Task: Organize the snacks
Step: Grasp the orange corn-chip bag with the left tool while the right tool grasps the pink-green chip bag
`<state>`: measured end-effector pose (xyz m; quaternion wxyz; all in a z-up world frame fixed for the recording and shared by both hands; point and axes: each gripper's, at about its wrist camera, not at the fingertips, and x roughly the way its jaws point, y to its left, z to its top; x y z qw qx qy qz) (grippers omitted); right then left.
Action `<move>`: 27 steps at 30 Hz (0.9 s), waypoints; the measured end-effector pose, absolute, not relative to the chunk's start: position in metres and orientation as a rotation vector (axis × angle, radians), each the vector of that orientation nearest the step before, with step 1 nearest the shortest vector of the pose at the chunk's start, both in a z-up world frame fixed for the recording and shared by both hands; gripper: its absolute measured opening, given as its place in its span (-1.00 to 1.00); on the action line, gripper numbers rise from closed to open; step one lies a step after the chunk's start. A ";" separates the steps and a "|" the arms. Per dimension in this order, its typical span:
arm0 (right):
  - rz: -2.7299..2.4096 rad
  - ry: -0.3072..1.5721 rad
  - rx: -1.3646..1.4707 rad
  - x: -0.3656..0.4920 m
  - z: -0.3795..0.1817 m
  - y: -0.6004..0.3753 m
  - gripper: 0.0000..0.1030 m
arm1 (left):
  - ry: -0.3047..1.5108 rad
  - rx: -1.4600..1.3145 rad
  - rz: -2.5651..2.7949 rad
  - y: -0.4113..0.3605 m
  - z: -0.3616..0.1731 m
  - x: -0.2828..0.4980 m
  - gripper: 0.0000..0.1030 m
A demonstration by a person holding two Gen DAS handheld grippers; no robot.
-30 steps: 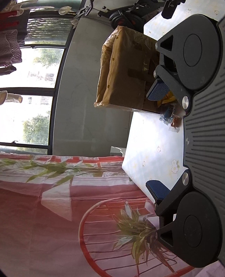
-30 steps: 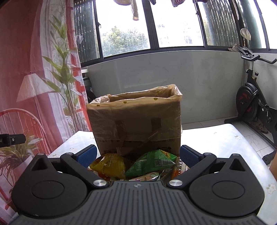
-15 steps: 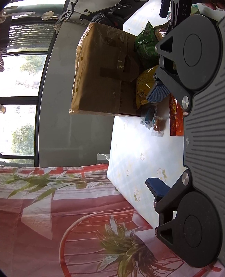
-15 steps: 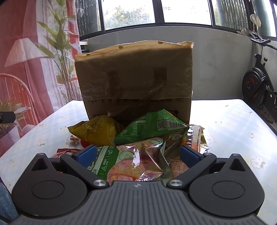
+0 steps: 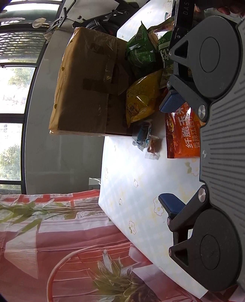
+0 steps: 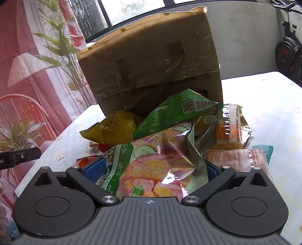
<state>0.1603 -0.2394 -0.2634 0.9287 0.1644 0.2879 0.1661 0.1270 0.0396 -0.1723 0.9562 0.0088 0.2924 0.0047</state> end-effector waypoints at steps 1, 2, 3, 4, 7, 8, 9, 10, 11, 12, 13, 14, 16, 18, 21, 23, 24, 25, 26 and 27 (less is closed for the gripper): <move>0.341 0.594 0.334 0.160 -0.264 -0.238 0.99 | 0.597 0.021 0.006 0.038 -0.174 0.127 0.82; 0.346 0.593 0.334 0.160 -0.265 -0.238 0.99 | 0.601 0.024 0.004 0.038 -0.175 0.127 0.82; 0.351 0.593 0.337 0.159 -0.265 -0.238 0.98 | 0.606 0.026 0.001 0.037 -0.176 0.127 0.82; 0.354 0.593 0.340 0.159 -0.265 -0.240 0.95 | 0.613 0.027 -0.002 0.036 -0.176 0.127 0.82; 0.357 0.592 0.338 0.156 -0.263 -0.242 0.73 | 0.625 0.027 -0.012 0.035 -0.179 0.128 0.82; 0.362 0.589 0.335 0.153 -0.261 -0.242 0.69 | 0.630 0.026 -0.016 0.035 -0.180 0.129 0.82; 0.361 0.584 0.333 0.151 -0.260 -0.243 0.62 | 0.635 0.026 -0.021 0.034 -0.181 0.129 0.82; 0.364 0.584 0.332 0.149 -0.259 -0.243 0.55 | 0.642 0.024 -0.028 0.033 -0.182 0.130 0.82; 0.367 0.581 0.332 0.146 -0.257 -0.243 0.49 | 0.648 0.022 -0.036 0.033 -0.184 0.130 0.82; 0.373 0.571 0.331 0.143 -0.254 -0.244 0.44 | 0.654 0.021 -0.043 0.032 -0.185 0.130 0.82; 0.376 0.561 0.329 0.140 -0.253 -0.244 0.37 | 0.662 0.018 -0.052 0.031 -0.187 0.131 0.82; 0.380 0.548 0.322 0.138 -0.249 -0.244 0.34 | 0.669 0.016 -0.057 0.030 -0.189 0.131 0.82; 0.383 0.519 0.302 0.133 -0.243 -0.243 0.29 | 0.679 0.009 -0.069 0.028 -0.194 0.133 0.82; 0.375 0.489 0.275 0.128 -0.236 -0.241 0.27 | 0.690 0.002 -0.076 0.026 -0.200 0.137 0.82; 0.353 0.451 0.233 0.122 -0.228 -0.240 0.25 | 0.694 -0.047 -0.072 0.027 -0.206 0.147 0.82; 0.342 0.432 0.215 0.119 -0.226 -0.240 0.25 | 0.707 -0.093 -0.064 0.031 -0.212 0.154 0.82; 0.338 0.427 0.211 0.118 -0.226 -0.241 0.25 | 0.719 -0.108 -0.061 0.033 -0.215 0.158 0.82; 0.336 0.425 0.209 0.118 -0.226 -0.241 0.25 | 0.732 -0.114 -0.056 0.034 -0.219 0.161 0.82; 0.335 0.425 0.210 0.117 -0.226 -0.242 0.24 | 0.747 -0.111 -0.049 0.034 -0.223 0.162 0.82; 0.333 0.427 0.213 0.117 -0.227 -0.243 0.24 | 0.753 -0.106 -0.046 0.034 -0.226 0.163 0.82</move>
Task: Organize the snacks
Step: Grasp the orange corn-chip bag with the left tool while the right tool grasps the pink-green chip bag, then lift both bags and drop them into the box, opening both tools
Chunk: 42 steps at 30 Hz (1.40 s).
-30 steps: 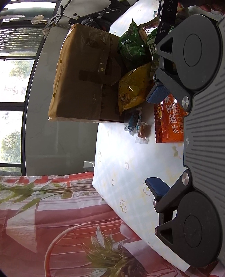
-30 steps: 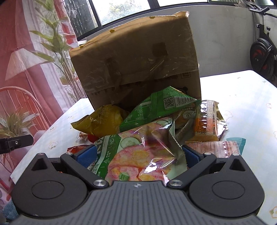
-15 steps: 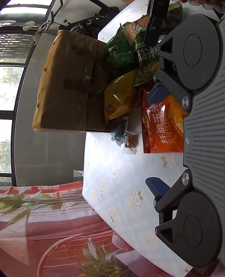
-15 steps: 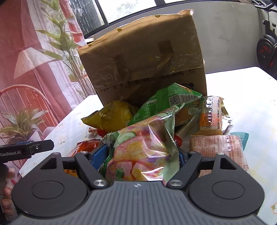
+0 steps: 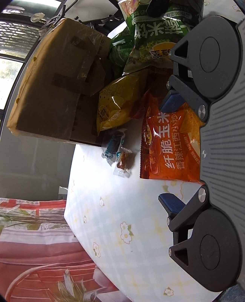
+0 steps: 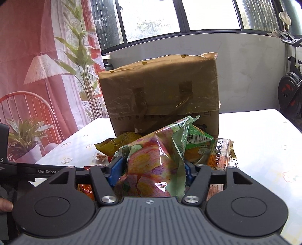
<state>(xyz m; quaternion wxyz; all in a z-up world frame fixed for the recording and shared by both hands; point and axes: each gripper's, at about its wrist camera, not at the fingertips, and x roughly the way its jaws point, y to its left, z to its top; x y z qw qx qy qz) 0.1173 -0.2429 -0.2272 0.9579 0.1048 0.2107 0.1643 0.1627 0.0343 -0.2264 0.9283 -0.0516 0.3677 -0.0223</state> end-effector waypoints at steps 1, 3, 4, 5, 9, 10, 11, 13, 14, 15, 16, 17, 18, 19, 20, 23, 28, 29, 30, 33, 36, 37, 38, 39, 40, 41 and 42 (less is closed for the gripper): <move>0.332 0.429 0.216 0.118 -0.228 -0.243 0.24 | 0.757 -0.099 -0.048 0.034 -0.229 0.162 0.82; 0.331 0.433 0.225 0.118 -0.229 -0.245 0.24 | 0.771 -0.096 -0.065 0.034 -0.233 0.162 0.86; 0.332 0.435 0.228 0.118 -0.230 -0.246 0.24 | 0.776 -0.107 -0.075 0.035 -0.234 0.162 0.86; 0.332 0.436 0.230 0.118 -0.230 -0.246 0.24 | 0.783 -0.114 -0.084 0.035 -0.236 0.162 0.87; 0.335 0.437 0.229 0.118 -0.229 -0.246 0.24 | 0.792 -0.131 -0.111 0.034 -0.242 0.161 0.88; 0.335 0.437 0.231 0.118 -0.229 -0.246 0.24 | 0.793 -0.130 -0.115 0.033 -0.243 0.160 0.88; 0.335 0.437 0.234 0.118 -0.229 -0.246 0.24 | 0.793 -0.133 -0.126 0.032 -0.242 0.159 0.83; 0.335 0.438 0.239 0.119 -0.229 -0.247 0.24 | 0.783 -0.145 -0.166 0.032 -0.242 0.156 0.55; 0.335 0.439 0.240 0.119 -0.230 -0.247 0.24 | 0.776 -0.146 -0.192 0.030 -0.240 0.154 0.32; 0.335 0.439 0.242 0.118 -0.230 -0.248 0.24 | 0.767 -0.132 -0.199 0.028 -0.238 0.152 0.18; 0.336 0.438 0.243 0.118 -0.230 -0.248 0.24 | 0.754 -0.113 -0.209 0.025 -0.237 0.149 0.11; 0.336 0.437 0.244 0.118 -0.230 -0.249 0.24 | 0.744 -0.103 -0.218 0.024 -0.235 0.147 0.02; 0.336 0.436 0.245 0.118 -0.230 -0.249 0.24 | 0.739 -0.100 -0.223 0.023 -0.233 0.146 -0.06; 0.336 0.435 0.245 0.118 -0.230 -0.250 0.24 | 0.735 -0.103 -0.228 0.023 -0.232 0.145 -0.10; 0.336 0.432 0.247 0.117 -0.229 -0.250 0.24 | 0.731 -0.107 -0.229 0.024 -0.230 0.145 -0.16; 0.329 0.420 0.247 0.115 -0.227 -0.254 0.24 | 0.701 -0.082 -0.186 0.027 -0.219 0.140 -0.18; 0.315 0.390 0.250 0.110 -0.219 -0.258 0.24 | 0.611 -0.101 -0.159 0.040 -0.194 0.128 -0.18; 0.312 0.383 0.247 0.110 -0.217 -0.259 0.24 | 0.590 -0.098 -0.156 0.041 -0.188 0.124 -0.18; 0.310 0.378 0.244 0.109 -0.215 -0.259 0.24 | 0.569 -0.088 -0.149 0.041 -0.183 0.122 -0.18; 0.303 0.354 0.233 0.107 -0.209 -0.261 0.24 | 0.518 -0.071 -0.125 0.042 -0.169 0.118 -0.18; 0.291 0.326 0.224 0.104 -0.203 -0.265 0.24 | 0.496 -0.081 -0.104 0.046 -0.161 0.119 -0.18; 0.285 0.315 0.221 0.103 -0.201 -0.267 0.24 | 0.490 -0.076 -0.092 0.047 -0.158 0.119 -0.18; 0.279 0.304 0.217 0.102 -0.199 -0.269 0.24 | 0.485 -0.069 -0.085 0.048 -0.155 0.121 -0.18; 0.272 0.295 0.213 0.101 -0.197 -0.271 0.24 | 0.480 -0.064 -0.078 0.050 -0.152 0.122 -0.18; 0.266 0.287 0.211 0.101 -0.195 -0.273 0.24 | 0.474 -0.061 -0.073 0.051 -0.148 0.124 -0.18; 0.260 0.277 0.211 0.101 -0.192 -0.275 0.24 | 0.468 -0.060 -0.071 0.053 -0.144 0.127 -0.18; 0.254 0.269 0.214 0.101 -0.189 -0.278 0.24 | 0.461 -0.059 -0.067 0.054 -0.139 0.129 -0.18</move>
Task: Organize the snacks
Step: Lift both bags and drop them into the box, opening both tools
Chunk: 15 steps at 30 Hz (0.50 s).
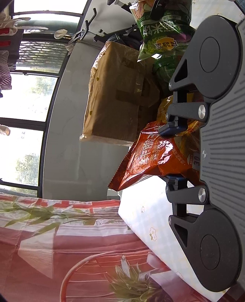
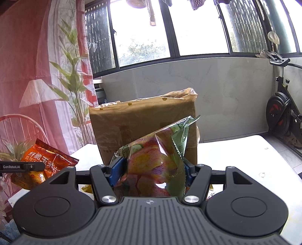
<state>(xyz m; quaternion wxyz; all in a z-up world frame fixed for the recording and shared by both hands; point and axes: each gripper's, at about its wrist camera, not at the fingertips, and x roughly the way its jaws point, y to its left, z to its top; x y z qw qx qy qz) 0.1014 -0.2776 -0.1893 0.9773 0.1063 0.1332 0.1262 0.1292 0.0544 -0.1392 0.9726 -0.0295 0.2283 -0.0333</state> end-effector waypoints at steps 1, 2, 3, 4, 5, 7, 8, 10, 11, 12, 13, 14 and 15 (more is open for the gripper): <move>0.250 0.262 0.217 0.102 -0.187 -0.280 0.24 | 0.454 -0.059 -0.062 0.056 -0.135 0.132 -0.18; 0.243 0.253 0.220 0.103 -0.184 -0.282 0.24 | 0.443 -0.055 -0.057 0.057 -0.129 0.134 -0.18; 0.239 0.246 0.221 0.104 -0.181 -0.284 0.24 | 0.433 -0.050 -0.053 0.058 -0.123 0.137 -0.18; 0.233 0.237 0.220 0.105 -0.178 -0.286 0.24 | 0.421 -0.043 -0.050 0.058 -0.117 0.141 -0.18; 0.226 0.226 0.219 0.107 -0.173 -0.289 0.24 | 0.405 -0.034 -0.049 0.056 -0.110 0.141 -0.18; 0.216 0.208 0.220 0.110 -0.165 -0.294 0.24 | 0.377 -0.020 -0.049 0.056 -0.097 0.147 -0.18; 0.210 0.195 0.222 0.112 -0.159 -0.298 0.24 | 0.359 -0.012 -0.052 0.054 -0.089 0.148 -0.18; 0.203 0.174 0.224 0.117 -0.150 -0.302 0.24 | 0.332 -0.002 -0.062 0.051 -0.075 0.157 -0.18; 0.197 0.161 0.224 0.121 -0.144 -0.304 0.24 | 0.319 0.003 -0.071 0.048 -0.069 0.161 -0.18; 0.192 0.151 0.224 0.125 -0.139 -0.305 0.24 | 0.308 0.008 -0.080 0.046 -0.063 0.165 -0.18; 0.188 0.143 0.226 0.129 -0.134 -0.307 0.24 | 0.297 0.016 -0.089 0.043 -0.056 0.170 -0.18; 0.187 0.135 0.232 0.135 -0.129 -0.309 0.24 | 0.286 0.022 -0.098 0.038 -0.050 0.172 -0.18; 0.187 0.128 0.237 0.140 -0.124 -0.311 0.24 | 0.279 0.027 -0.106 0.036 -0.045 0.176 -0.18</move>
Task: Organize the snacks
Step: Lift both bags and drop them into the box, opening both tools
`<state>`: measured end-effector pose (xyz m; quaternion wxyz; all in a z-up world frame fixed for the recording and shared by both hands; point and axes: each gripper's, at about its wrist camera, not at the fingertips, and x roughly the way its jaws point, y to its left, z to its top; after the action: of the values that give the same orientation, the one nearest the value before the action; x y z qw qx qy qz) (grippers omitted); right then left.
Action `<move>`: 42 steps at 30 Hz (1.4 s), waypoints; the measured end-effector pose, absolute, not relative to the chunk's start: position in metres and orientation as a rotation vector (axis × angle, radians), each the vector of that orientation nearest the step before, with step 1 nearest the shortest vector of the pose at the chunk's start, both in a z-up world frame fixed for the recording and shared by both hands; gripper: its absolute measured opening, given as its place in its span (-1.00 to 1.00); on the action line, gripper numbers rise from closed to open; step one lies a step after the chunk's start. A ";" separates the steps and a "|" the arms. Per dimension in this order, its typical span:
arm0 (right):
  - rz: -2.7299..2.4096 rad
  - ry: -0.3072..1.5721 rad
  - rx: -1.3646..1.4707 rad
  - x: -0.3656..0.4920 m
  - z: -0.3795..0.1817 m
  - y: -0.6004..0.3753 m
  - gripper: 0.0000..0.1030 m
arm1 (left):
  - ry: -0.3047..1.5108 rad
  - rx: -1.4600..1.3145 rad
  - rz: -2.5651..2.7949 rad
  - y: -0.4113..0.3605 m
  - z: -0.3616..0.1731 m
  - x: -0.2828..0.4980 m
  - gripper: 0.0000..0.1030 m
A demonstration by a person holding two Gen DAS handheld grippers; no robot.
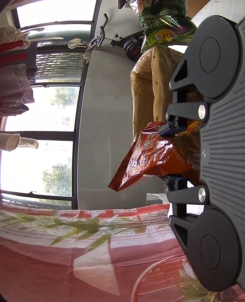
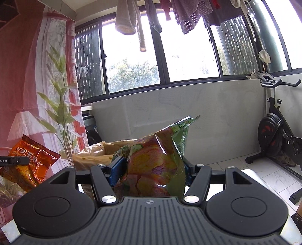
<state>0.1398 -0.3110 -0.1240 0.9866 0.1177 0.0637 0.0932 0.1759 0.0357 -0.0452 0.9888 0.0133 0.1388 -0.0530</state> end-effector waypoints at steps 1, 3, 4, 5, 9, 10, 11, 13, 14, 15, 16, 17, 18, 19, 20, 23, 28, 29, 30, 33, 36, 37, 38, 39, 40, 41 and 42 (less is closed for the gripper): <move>0.187 0.121 0.238 0.145 -0.119 -0.312 0.24 | 0.271 0.032 -0.118 0.031 -0.041 0.182 -0.18; 0.187 0.102 0.224 0.154 -0.108 -0.312 0.24 | 0.266 0.031 -0.136 0.025 -0.033 0.193 -0.18; 0.189 0.091 0.212 0.159 -0.102 -0.312 0.24 | 0.267 0.027 -0.145 0.023 -0.029 0.199 -0.18; 0.192 0.078 0.199 0.165 -0.096 -0.312 0.24 | 0.269 0.023 -0.156 0.020 -0.026 0.207 -0.18; 0.208 0.049 0.151 0.195 -0.076 -0.306 0.24 | 0.261 0.036 -0.181 0.005 -0.017 0.238 -0.18; 0.209 0.045 0.134 0.203 -0.072 -0.305 0.24 | 0.255 0.048 -0.183 0.000 -0.016 0.247 -0.18; 0.210 0.042 0.110 0.214 -0.067 -0.302 0.24 | 0.251 0.062 -0.185 -0.006 -0.013 0.259 -0.18; 0.210 0.045 0.068 0.238 -0.061 -0.295 0.24 | 0.254 0.078 -0.188 -0.017 -0.009 0.282 -0.18; 0.213 0.050 0.052 0.251 -0.058 -0.293 0.24 | 0.256 0.080 -0.189 -0.022 -0.008 0.293 -0.18; 0.213 0.051 0.039 0.260 -0.056 -0.290 0.24 | 0.258 0.083 -0.190 -0.026 -0.007 0.303 -0.18; 0.213 0.051 0.024 0.271 -0.054 -0.288 0.24 | 0.261 0.089 -0.189 -0.030 -0.006 0.315 -0.18; 0.212 0.060 0.005 0.285 -0.054 -0.285 0.24 | 0.261 0.097 -0.187 -0.035 -0.006 0.324 -0.17; 0.210 0.069 -0.009 0.297 -0.054 -0.282 0.24 | 0.266 0.115 -0.187 -0.041 -0.007 0.336 -0.17; 0.207 0.077 -0.020 0.307 -0.054 -0.279 0.24 | 0.274 0.130 -0.185 -0.046 -0.009 0.346 -0.17; 0.201 0.095 -0.038 0.319 -0.057 -0.275 0.24 | 0.280 0.142 -0.179 -0.051 -0.012 0.355 -0.17; 0.192 0.152 -0.061 0.346 -0.066 -0.268 0.24 | 0.333 0.184 -0.184 -0.065 -0.025 0.385 -0.17; 0.215 0.230 -0.084 0.373 -0.084 -0.263 0.16 | 0.439 0.192 -0.193 -0.072 -0.052 0.417 -0.17; 0.214 0.232 -0.079 0.376 -0.086 -0.265 0.16 | 0.458 0.195 -0.198 -0.071 -0.056 0.421 -0.17; 0.211 0.239 -0.068 0.379 -0.087 -0.268 0.16 | 0.476 0.199 -0.202 -0.072 -0.059 0.425 -0.17; 0.228 0.352 -0.059 0.395 -0.092 -0.271 0.16 | 0.512 0.228 -0.194 -0.074 -0.070 0.429 -0.15; 0.228 0.464 -0.087 0.404 -0.103 -0.266 0.19 | 0.539 0.244 -0.191 -0.074 -0.075 0.433 -0.10; 0.236 0.498 -0.086 0.406 -0.106 -0.264 0.20 | 0.547 0.253 -0.189 -0.074 -0.076 0.434 0.00; 0.249 0.539 -0.079 0.408 -0.110 -0.263 0.21 | 0.552 0.261 -0.187 -0.071 -0.076 0.432 0.30; 0.251 0.556 -0.074 0.409 -0.111 -0.262 0.23 | 0.551 0.267 -0.182 -0.071 -0.077 0.431 0.54; 0.242 0.564 -0.070 0.408 -0.111 -0.262 0.34 | 0.541 0.271 -0.176 -0.069 -0.074 0.427 0.58; 0.225 0.565 -0.067 0.406 -0.110 -0.262 0.40 | 0.529 0.269 -0.179 -0.067 -0.072 0.424 0.58; 0.213 0.555 -0.057 0.403 -0.108 -0.264 0.50 | 0.523 0.262 -0.188 -0.065 -0.069 0.420 0.58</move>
<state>0.4026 -0.2639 -0.1083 0.9557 -0.0280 0.2735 0.1051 0.4204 -0.0654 -0.0694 0.9531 0.1288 0.2576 -0.0927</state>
